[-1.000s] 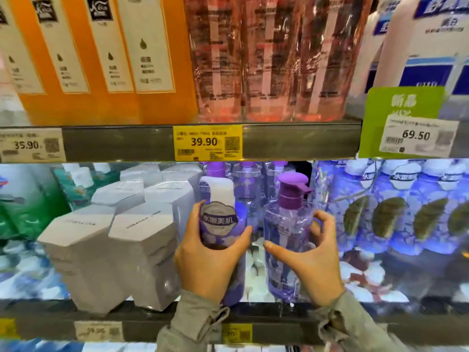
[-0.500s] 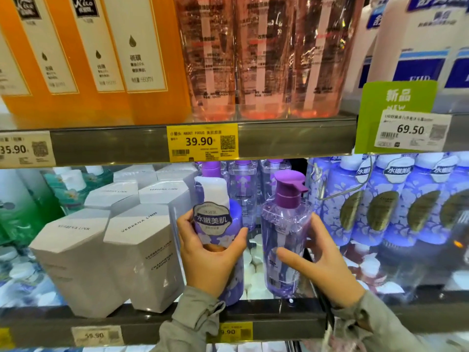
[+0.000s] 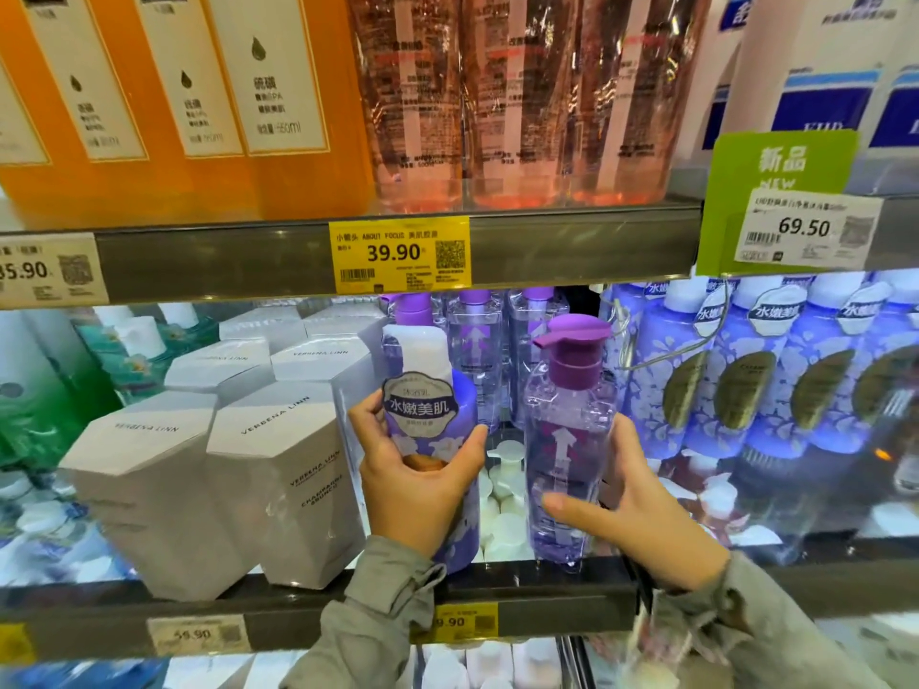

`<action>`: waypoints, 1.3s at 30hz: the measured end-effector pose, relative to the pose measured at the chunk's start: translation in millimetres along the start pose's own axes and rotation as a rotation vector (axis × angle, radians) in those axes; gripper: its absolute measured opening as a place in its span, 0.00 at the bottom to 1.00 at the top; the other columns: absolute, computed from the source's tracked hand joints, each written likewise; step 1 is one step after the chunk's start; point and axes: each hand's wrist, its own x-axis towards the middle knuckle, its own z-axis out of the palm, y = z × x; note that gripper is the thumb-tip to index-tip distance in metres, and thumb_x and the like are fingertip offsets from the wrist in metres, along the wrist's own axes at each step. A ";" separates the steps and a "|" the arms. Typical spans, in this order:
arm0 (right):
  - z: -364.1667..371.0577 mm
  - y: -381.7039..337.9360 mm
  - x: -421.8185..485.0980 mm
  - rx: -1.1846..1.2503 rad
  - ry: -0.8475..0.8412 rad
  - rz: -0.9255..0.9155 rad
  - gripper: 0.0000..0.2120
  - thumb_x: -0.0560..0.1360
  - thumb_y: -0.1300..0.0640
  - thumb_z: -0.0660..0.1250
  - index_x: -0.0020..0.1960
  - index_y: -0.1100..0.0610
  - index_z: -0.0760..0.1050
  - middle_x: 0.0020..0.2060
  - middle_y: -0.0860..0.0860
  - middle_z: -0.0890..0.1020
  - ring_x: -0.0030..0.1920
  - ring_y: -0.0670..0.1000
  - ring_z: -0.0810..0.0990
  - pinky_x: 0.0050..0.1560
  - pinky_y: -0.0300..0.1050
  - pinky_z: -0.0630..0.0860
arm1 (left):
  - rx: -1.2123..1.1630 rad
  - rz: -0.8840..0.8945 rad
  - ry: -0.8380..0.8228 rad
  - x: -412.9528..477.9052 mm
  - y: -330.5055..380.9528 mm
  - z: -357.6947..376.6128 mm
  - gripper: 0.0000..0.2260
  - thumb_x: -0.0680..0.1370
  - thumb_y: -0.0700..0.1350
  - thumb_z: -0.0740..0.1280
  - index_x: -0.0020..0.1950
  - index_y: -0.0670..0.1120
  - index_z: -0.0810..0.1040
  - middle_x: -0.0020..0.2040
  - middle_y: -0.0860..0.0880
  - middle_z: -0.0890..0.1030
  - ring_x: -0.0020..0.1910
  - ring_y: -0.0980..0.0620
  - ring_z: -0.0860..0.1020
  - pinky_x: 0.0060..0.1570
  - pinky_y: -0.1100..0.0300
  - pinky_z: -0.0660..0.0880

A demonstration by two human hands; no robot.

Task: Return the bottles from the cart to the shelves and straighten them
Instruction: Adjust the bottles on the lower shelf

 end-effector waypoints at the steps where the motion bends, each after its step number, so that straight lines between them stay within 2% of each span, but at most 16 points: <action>1: -7.7 2.9 -3.3 0.010 -0.056 0.001 0.35 0.69 0.57 0.75 0.68 0.47 0.59 0.63 0.37 0.75 0.64 0.40 0.74 0.62 0.38 0.72 | -0.013 -0.003 -0.001 0.2 0.3 -0.6 0.32 0.61 0.38 0.80 0.56 0.41 0.64 0.48 0.58 0.76 0.38 0.69 0.79 0.37 0.77 0.73; 3: -16.8 9.5 -6.4 -0.026 -0.057 0.002 0.36 0.68 0.57 0.76 0.70 0.51 0.61 0.65 0.44 0.75 0.66 0.48 0.73 0.64 0.47 0.72 | -0.041 -0.019 0.005 0.4 1.3 -1.6 0.32 0.60 0.47 0.78 0.56 0.43 0.64 0.47 0.62 0.77 0.37 0.67 0.79 0.37 0.75 0.73; 4: -17.8 11.4 -6.3 -0.049 -0.029 0.000 0.35 0.67 0.55 0.77 0.68 0.51 0.63 0.63 0.45 0.77 0.64 0.49 0.75 0.61 0.45 0.74 | -0.051 -0.026 0.008 0.3 1.5 -1.6 0.32 0.60 0.49 0.77 0.56 0.44 0.64 0.47 0.63 0.78 0.37 0.67 0.79 0.37 0.75 0.74; 7: -8.1 10.6 -4.3 -0.191 0.109 -0.045 0.32 0.61 0.43 0.79 0.61 0.43 0.69 0.55 0.44 0.80 0.58 0.46 0.78 0.54 0.38 0.75 | -0.036 -0.029 0.024 0.2 0.6 -0.2 0.32 0.61 0.41 0.80 0.56 0.43 0.64 0.48 0.59 0.77 0.39 0.67 0.79 0.38 0.75 0.74; 8: -4.8 11.6 -4.2 -0.220 0.154 -0.054 0.33 0.58 0.38 0.78 0.59 0.39 0.70 0.54 0.44 0.79 0.56 0.46 0.78 0.54 0.39 0.75 | -0.026 -0.023 0.025 0.2 0.1 0.4 0.32 0.61 0.37 0.80 0.56 0.43 0.64 0.49 0.57 0.77 0.40 0.67 0.79 0.38 0.75 0.74; 10: -0.2 14.3 -6.4 -0.243 0.171 -0.053 0.34 0.55 0.32 0.77 0.57 0.37 0.69 0.54 0.45 0.78 0.56 0.45 0.78 0.57 0.43 0.75 | -0.022 -0.015 0.021 0.2 0.5 0.3 0.32 0.61 0.38 0.80 0.56 0.44 0.64 0.49 0.56 0.77 0.41 0.67 0.79 0.39 0.75 0.74; 13: 5.5 16.8 -11.2 -0.195 0.111 -0.012 0.40 0.56 0.34 0.78 0.63 0.42 0.66 0.58 0.41 0.77 0.61 0.43 0.76 0.63 0.46 0.74 | -0.026 -0.030 0.031 1.0 3.3 -0.6 0.32 0.60 0.45 0.80 0.55 0.48 0.64 0.49 0.54 0.78 0.40 0.63 0.80 0.38 0.73 0.74; 15: 13.9 16.8 -12.6 -0.240 0.189 -0.038 0.42 0.56 0.35 0.78 0.64 0.45 0.65 0.59 0.42 0.75 0.61 0.42 0.74 0.62 0.40 0.72 | -0.024 -0.030 0.037 1.2 2.4 -0.6 0.32 0.61 0.44 0.81 0.56 0.45 0.64 0.49 0.55 0.78 0.42 0.64 0.80 0.40 0.74 0.74; 18: 24.8 15.5 -10.2 -0.297 0.348 -0.086 0.38 0.59 0.44 0.79 0.62 0.48 0.64 0.57 0.43 0.75 0.58 0.41 0.76 0.57 0.31 0.72 | -0.040 -0.031 0.029 1.1 1.2 -0.8 0.32 0.60 0.49 0.77 0.57 0.44 0.64 0.51 0.55 0.78 0.46 0.63 0.80 0.43 0.73 0.75; 21: 17.4 9.0 -6.8 -0.189 0.278 -0.067 0.35 0.62 0.52 0.78 0.61 0.44 0.61 0.56 0.42 0.79 0.56 0.39 0.78 0.57 0.31 0.73 | -0.049 -0.042 0.031 1.3 0.5 -1.1 0.32 0.60 0.52 0.76 0.57 0.45 0.64 0.50 0.55 0.79 0.45 0.61 0.81 0.43 0.72 0.75; 23: 7.5 6.5 -5.9 -0.074 0.141 -0.018 0.36 0.64 0.51 0.78 0.64 0.45 0.60 0.59 0.45 0.79 0.61 0.41 0.76 0.62 0.35 0.72 | -0.038 -0.040 0.034 0.9 -0.8 -1.4 0.33 0.60 0.51 0.77 0.56 0.45 0.64 0.49 0.55 0.79 0.44 0.61 0.81 0.42 0.71 0.75; 25: 5.1 6.2 -6.9 -0.104 0.087 0.001 0.36 0.66 0.52 0.76 0.67 0.48 0.60 0.63 0.45 0.75 0.63 0.40 0.74 0.62 0.32 0.70 | -0.027 -0.024 0.038 0.9 -1.8 -1.3 0.33 0.60 0.47 0.79 0.56 0.44 0.64 0.49 0.55 0.78 0.45 0.63 0.80 0.42 0.74 0.74; 27: 8.1 8.1 -8.0 -0.183 0.149 -0.018 0.36 0.65 0.52 0.75 0.68 0.48 0.62 0.63 0.45 0.74 0.61 0.38 0.74 0.56 0.28 0.71 | -0.016 -0.018 0.036 0.7 -1.5 -1.0 0.33 0.60 0.45 0.81 0.56 0.44 0.64 0.50 0.54 0.78 0.45 0.65 0.79 0.42 0.75 0.73; 32: 11.4 8.7 -4.4 -0.208 0.171 -0.037 0.33 0.66 0.53 0.73 0.68 0.49 0.64 0.58 0.42 0.79 0.58 0.40 0.78 0.55 0.35 0.76 | -0.026 -0.034 0.024 0.1 -1.2 -2.1 0.31 0.60 0.52 0.80 0.54 0.54 0.64 0.48 0.50 0.79 0.34 0.57 0.78 0.36 0.72 0.74; 35: 11.0 10.4 10.3 -0.177 0.171 -0.012 0.31 0.66 0.55 0.72 0.64 0.53 0.62 0.60 0.45 0.77 0.58 0.37 0.77 0.52 0.32 0.76 | -0.019 -0.022 0.046 -0.2 -2.7 -1.6 0.30 0.59 0.48 0.79 0.53 0.53 0.64 0.48 0.53 0.79 0.41 0.61 0.80 0.40 0.74 0.74; 39: 12.9 18.7 37.8 -0.212 0.138 0.011 0.25 0.70 0.58 0.71 0.60 0.48 0.61 0.60 0.43 0.76 0.59 0.34 0.75 0.54 0.35 0.77 | -0.016 0.004 0.035 -0.5 -5.6 0.3 0.30 0.60 0.43 0.78 0.54 0.52 0.65 0.47 0.60 0.80 0.44 0.66 0.80 0.41 0.75 0.74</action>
